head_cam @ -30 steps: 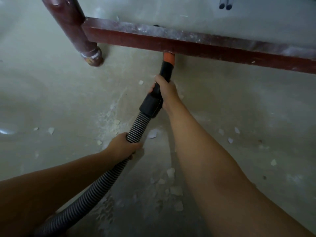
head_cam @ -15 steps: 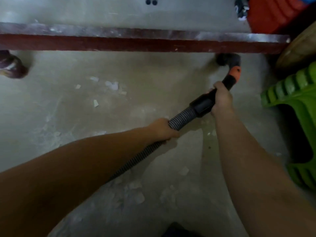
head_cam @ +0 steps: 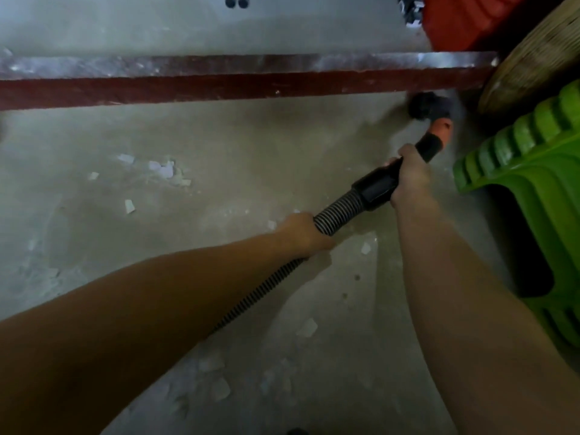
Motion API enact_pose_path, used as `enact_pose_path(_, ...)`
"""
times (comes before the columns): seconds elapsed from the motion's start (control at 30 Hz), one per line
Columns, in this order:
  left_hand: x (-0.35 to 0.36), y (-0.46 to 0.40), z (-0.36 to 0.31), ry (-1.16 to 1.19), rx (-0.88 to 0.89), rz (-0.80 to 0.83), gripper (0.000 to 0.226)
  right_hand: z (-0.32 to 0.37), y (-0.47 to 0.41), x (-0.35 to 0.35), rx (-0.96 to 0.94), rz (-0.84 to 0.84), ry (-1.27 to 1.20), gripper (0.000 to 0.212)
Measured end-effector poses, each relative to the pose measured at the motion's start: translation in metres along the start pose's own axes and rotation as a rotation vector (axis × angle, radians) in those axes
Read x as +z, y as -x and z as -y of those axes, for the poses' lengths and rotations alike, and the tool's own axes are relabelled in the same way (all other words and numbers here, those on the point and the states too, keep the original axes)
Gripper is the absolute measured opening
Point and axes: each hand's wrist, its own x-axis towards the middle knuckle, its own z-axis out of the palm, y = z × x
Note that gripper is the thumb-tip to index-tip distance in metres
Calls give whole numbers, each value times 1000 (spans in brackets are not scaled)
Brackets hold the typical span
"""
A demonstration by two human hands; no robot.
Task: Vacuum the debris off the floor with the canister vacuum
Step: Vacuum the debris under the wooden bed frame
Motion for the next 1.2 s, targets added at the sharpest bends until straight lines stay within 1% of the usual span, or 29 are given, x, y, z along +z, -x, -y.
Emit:
enact_pose_path(0.07,-6,-14,-20,-14,24,-4,27,14,-13,-7,-5,-47,-76,18)
enact_pose_path(0.13,-8,-27,-32,-30,38,-10,24,25,-26,-9,-22,-29,-108,20)
enact_pose_path(0.2,-1,-29,-33,-59,26,-33,20,25,-29,-1,-28,69,-99,19)
enact_pose_path(0.27,12,-22,-24,-137,-19,-50,21,14,-28,9,-28,174,-23,18)
enact_pose_path(0.33,22,-17,-12,-144,-54,-42,21,1,-27,15,-31,251,6,12)
enact_pose_path(0.37,24,-18,-9,-126,-60,-35,21,-3,-29,14,-25,255,-10,8)
enact_pose_path(0.4,21,-22,-9,-118,-58,-39,21,-5,-32,12,-19,228,-36,10)
enact_pose_path(0.5,5,-48,-27,-112,-33,-59,21,5,-59,-1,-66,84,-155,15)
enact_pose_path(0.57,-6,-68,-43,-129,-22,-79,27,15,-76,-2,-78,47,-227,14)
enact_pose_path(0.63,-19,-86,-57,-157,-23,-132,31,26,-87,3,-62,54,-276,12)
enact_pose_path(0.73,-37,-102,-73,-190,-12,-210,36,44,-101,16,-36,149,-393,29)
enact_pose_path(0.8,-40,-106,-79,-202,-5,-239,40,51,-107,18,14,206,-474,32)
enact_pose_path(0.83,-38,-104,-79,-206,-11,-238,40,51,-108,19,33,218,-472,31)
enact_pose_path(0.93,-21,-91,-64,-164,-54,-183,36,38,-102,22,54,270,-350,25)
enact_pose_path(1.0,-6,-76,-40,-79,-98,-147,32,22,-90,33,42,326,-172,20)
enact_pose_path(1.07,6,-55,-13,-11,-143,-149,27,2,-70,49,30,370,1,13)
enact_pose_path(1.13,10,-32,16,33,-200,-155,24,-22,-44,69,32,418,52,9)
enact_pose_path(1.2,7,-8,42,53,-251,-168,27,-45,-15,88,22,462,85,8)
